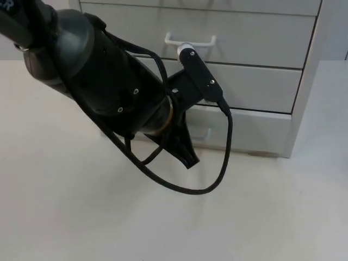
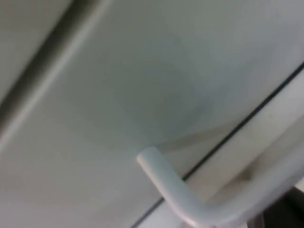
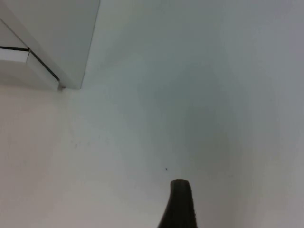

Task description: Open the drawer with the left hand, place the block into the drawer with the right hand, then close the drawer with the left hand.

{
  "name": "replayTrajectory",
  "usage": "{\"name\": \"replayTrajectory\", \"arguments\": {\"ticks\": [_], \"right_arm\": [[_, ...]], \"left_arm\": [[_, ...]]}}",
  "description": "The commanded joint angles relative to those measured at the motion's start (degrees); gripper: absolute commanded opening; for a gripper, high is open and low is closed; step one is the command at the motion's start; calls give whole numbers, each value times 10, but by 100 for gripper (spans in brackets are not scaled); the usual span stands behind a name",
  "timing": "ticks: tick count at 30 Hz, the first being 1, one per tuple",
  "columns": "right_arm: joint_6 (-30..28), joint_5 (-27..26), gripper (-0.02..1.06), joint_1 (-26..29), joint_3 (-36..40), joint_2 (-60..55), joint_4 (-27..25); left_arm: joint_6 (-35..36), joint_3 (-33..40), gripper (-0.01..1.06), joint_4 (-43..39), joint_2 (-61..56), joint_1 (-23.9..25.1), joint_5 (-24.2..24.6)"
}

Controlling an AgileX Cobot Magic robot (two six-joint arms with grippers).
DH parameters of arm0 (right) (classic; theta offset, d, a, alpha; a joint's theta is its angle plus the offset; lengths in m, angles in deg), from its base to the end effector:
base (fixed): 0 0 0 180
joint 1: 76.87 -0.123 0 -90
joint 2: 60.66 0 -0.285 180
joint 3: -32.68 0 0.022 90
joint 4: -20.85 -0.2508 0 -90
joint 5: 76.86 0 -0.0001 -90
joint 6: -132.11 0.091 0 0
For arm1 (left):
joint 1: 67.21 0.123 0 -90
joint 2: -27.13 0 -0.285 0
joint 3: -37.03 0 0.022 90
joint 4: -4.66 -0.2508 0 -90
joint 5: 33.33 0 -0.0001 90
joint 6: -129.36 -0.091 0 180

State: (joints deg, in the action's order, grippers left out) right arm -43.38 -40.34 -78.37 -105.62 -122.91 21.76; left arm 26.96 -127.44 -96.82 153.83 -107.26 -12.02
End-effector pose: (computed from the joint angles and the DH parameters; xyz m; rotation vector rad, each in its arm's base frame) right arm 0.1738 0.0037 0.2659 0.0529 2.4512 0.0290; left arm 0.3259 -0.2315 0.1038 1.1173 2.0742 0.3076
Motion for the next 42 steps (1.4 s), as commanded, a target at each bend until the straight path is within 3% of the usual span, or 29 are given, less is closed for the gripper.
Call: {"name": "replayTrajectory", "arguments": {"ticks": [1,5,13,18,24,28,35,42], "right_arm": [[-3,-3,62,-4,-3,5,3],[-3,-3,62,-4,-3,5,3],[-3,-3,62,-4,-3,5,3],[-3,-3,62,-4,-3,5,3],[-3,-3,62,-4,-3,5,0],[-3,-3,62,-4,-3,5,0],[-14,-3,62,-4,-3,6,-9],[-150,-14,62,-4,-3,47,-119]], "left_arm": [[37,-6,0,15,-21,-1,32],[37,18,0,20,-45,-24,33],[3,75,0,104,-114,-51,13],[-69,128,0,241,-209,-52,-62],[-151,169,0,365,-327,-52,-66],[-264,174,0,508,-449,-52,-6],[-397,174,0,627,-590,-52,70],[-448,174,0,694,-746,-52,161]]}}
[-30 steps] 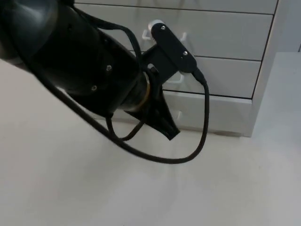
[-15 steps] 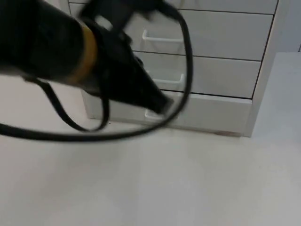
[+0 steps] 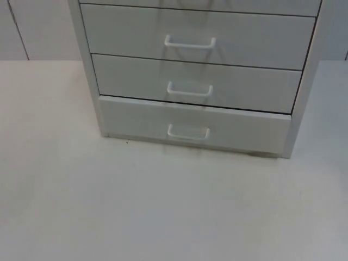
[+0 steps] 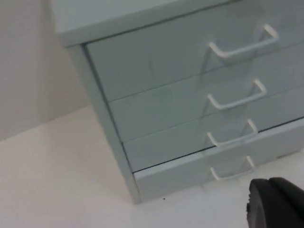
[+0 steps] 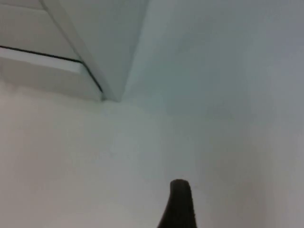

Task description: Open the drawer with the left hand, place the block into the drawer with the right hand, then close the drawer with the left hand.

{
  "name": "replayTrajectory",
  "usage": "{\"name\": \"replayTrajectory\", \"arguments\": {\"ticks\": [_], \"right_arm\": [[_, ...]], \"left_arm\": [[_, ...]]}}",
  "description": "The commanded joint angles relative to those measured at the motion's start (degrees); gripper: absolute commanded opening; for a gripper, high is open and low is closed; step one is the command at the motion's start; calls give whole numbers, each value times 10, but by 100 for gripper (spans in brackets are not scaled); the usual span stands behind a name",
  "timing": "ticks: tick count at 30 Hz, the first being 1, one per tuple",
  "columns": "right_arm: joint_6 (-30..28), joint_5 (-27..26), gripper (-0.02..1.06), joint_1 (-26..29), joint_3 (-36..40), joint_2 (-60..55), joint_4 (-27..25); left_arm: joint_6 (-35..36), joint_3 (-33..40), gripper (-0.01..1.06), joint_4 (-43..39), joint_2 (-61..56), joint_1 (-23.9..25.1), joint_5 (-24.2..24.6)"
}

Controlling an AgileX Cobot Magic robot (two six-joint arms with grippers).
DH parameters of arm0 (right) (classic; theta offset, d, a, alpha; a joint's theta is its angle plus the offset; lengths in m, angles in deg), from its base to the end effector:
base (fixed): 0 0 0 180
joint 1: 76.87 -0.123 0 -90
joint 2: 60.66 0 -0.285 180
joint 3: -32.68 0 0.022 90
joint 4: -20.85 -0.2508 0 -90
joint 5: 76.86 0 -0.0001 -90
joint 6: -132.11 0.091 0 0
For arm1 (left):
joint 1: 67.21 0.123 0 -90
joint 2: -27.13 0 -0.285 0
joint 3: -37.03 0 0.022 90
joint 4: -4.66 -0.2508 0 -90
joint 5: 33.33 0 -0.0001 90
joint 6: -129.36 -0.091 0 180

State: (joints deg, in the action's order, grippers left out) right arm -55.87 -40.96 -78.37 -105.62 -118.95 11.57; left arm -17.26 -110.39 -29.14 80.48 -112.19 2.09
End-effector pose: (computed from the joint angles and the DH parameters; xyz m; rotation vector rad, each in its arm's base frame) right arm 0.1641 0.0129 0.2789 -0.0858 2.3627 0.1209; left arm 0.1308 -0.0891 0.3529 0.4960 1.9519 -0.2203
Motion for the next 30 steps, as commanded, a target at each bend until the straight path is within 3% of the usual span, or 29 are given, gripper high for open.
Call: {"name": "replayTrajectory", "arguments": {"ticks": [1,4,9,13,18,23,30], "right_arm": [[-51,-9,62,-4,-3,22,-35],[-96,-9,62,-4,-3,50,-70],[-227,13,62,-12,-3,140,-183],[-260,25,62,-52,-3,174,-193],[-258,36,62,-109,-3,211,-177],[-214,75,62,-117,-3,256,-174],[-94,119,62,-117,-3,336,-58]], "left_arm": [[-6,3,0,23,-39,-3,35],[-8,3,0,35,-85,-3,57],[-37,3,0,66,-193,-3,112],[-91,3,0,99,-224,-3,142],[-164,3,0,156,-236,-3,163],[-184,3,0,165,-252,-3,172],[-202,6,0,165,-328,-3,198]]}}
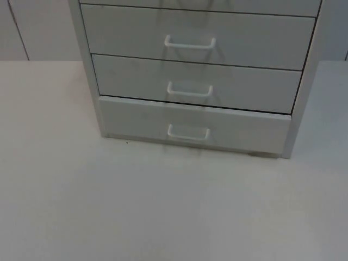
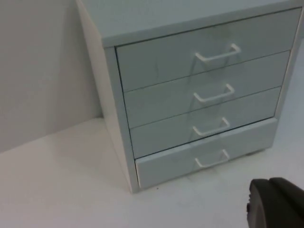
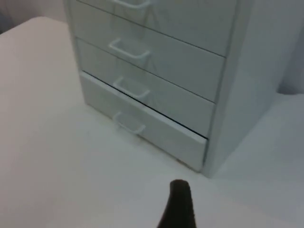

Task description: Open the drawer with the left hand, place the block into the drawer with the right hand, then close the drawer with the left hand.

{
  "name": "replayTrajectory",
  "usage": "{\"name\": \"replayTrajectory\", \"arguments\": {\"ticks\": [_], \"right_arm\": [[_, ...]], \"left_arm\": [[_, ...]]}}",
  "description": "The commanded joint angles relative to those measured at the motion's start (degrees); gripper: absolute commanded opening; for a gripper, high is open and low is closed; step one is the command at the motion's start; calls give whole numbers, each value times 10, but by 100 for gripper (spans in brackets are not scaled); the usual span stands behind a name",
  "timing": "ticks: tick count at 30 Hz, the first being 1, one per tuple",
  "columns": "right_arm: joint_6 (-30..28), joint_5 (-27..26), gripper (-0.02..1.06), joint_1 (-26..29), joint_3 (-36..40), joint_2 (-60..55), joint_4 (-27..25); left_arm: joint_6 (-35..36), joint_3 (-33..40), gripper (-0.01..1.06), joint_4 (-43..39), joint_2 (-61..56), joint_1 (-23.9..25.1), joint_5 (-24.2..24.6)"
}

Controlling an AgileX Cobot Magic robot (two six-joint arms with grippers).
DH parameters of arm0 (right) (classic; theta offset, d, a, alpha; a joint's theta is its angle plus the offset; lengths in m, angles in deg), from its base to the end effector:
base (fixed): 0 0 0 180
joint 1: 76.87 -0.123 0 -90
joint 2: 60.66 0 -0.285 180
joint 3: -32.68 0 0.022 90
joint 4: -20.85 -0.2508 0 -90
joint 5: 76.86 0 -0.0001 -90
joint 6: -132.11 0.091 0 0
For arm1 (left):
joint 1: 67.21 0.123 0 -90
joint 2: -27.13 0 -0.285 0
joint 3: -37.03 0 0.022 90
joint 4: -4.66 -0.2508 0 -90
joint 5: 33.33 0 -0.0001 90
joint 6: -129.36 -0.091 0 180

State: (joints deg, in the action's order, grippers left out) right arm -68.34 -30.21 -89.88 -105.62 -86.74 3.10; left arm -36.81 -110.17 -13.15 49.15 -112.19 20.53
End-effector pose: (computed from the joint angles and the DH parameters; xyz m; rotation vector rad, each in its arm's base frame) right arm 0.0437 0.0308 0.3287 -0.5032 1.9073 0.2768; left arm 0.0246 0.0073 0.3660 0.5072 1.8083 -0.3461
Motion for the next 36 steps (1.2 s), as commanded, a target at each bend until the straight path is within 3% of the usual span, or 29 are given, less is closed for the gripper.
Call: {"name": "replayTrajectory", "arguments": {"ticks": [1,6,15,18,23,31,36], "right_arm": [[54,17,62,-2,-3,29,52],[115,48,62,-2,-3,83,118],[123,100,62,-2,-3,138,124],[123,110,62,-2,-3,145,130],[123,114,62,-2,21,164,131],[123,119,62,-2,46,183,133],[123,155,62,-2,54,183,134]], "left_arm": [[-6,8,0,5,-30,-3,14],[1,51,0,7,-106,-3,13],[21,104,0,15,-142,-2,38],[-12,105,0,38,-142,-2,43],[-123,106,0,162,-142,-2,45],[-127,147,0,190,-142,-2,51],[-127,153,0,189,-142,-2,70]]}}
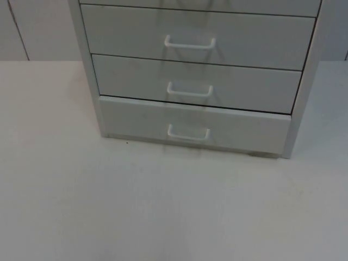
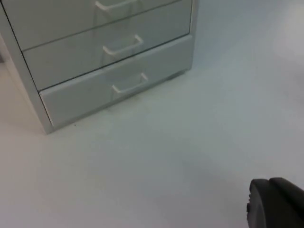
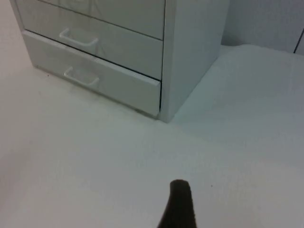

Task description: Open the drawer with the left hand, place the block into the drawer with the right hand, then close the drawer with the left hand.

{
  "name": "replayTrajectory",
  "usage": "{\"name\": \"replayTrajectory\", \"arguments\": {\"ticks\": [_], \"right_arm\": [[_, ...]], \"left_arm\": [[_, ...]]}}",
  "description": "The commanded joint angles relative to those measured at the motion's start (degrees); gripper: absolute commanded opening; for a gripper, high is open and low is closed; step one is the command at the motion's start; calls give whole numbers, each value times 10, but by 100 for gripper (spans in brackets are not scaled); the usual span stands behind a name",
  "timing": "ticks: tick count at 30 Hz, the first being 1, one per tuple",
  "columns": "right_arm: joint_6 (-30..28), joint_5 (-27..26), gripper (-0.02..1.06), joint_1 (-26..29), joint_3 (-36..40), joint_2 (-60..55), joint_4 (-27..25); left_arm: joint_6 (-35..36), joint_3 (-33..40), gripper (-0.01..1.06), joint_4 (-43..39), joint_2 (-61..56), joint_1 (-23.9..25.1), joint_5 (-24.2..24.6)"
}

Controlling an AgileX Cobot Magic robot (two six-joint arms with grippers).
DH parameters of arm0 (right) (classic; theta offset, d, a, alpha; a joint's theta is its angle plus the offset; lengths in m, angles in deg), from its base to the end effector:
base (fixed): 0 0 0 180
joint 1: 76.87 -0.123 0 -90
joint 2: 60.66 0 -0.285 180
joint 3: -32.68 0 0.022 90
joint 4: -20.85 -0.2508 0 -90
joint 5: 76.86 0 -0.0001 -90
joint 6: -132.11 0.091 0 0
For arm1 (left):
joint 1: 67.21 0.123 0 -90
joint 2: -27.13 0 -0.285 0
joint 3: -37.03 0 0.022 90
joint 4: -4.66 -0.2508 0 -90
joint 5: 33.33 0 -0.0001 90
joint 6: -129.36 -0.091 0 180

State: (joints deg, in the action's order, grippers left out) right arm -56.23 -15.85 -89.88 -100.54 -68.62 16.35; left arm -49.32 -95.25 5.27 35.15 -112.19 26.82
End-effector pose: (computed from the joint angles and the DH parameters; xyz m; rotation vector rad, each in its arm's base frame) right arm -0.0096 0.0042 0.2858 -0.3794 1.9849 0.1452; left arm -0.0045 0.0033 0.2823 0.7674 1.9143 -0.5196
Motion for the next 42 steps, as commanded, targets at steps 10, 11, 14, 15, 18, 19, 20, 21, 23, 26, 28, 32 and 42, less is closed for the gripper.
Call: {"name": "replayTrajectory", "arguments": {"ticks": [10,11,14,15,18,19,20,21,23,26,28,32,42], "right_arm": [[3,11,62,-2,9,2,3],[3,11,62,-2,9,2,3],[2,11,62,-2,9,2,2],[2,11,62,-2,9,2,2],[2,11,62,-2,9,2,2],[2,11,62,-2,9,2,2],[2,11,62,-2,9,2,2],[2,11,62,-2,9,2,2],[2,11,62,-2,9,2,2],[2,11,70,-2,9,2,2],[2,11,77,-2,9,2,2],[9,11,106,-2,9,2,4],[71,9,105,-2,9,2,45]], "left_arm": [[-13,11,0,5,-2,-2,14],[-13,11,0,6,-2,-2,14],[-13,11,0,6,-2,-2,14],[-13,11,0,6,-2,-2,14],[-13,11,0,6,-2,-2,14],[-13,11,0,6,-2,-2,14],[-13,11,0,6,-2,-2,14],[-13,11,4,6,-2,-2,14],[-13,11,9,6,-2,-2,14],[-9,11,39,4,-2,-2,14],[-8,11,57,4,-2,-2,14],[-9,11,104,4,-2,-2,14],[-9,11,105,4,-2,-2,14]]}}
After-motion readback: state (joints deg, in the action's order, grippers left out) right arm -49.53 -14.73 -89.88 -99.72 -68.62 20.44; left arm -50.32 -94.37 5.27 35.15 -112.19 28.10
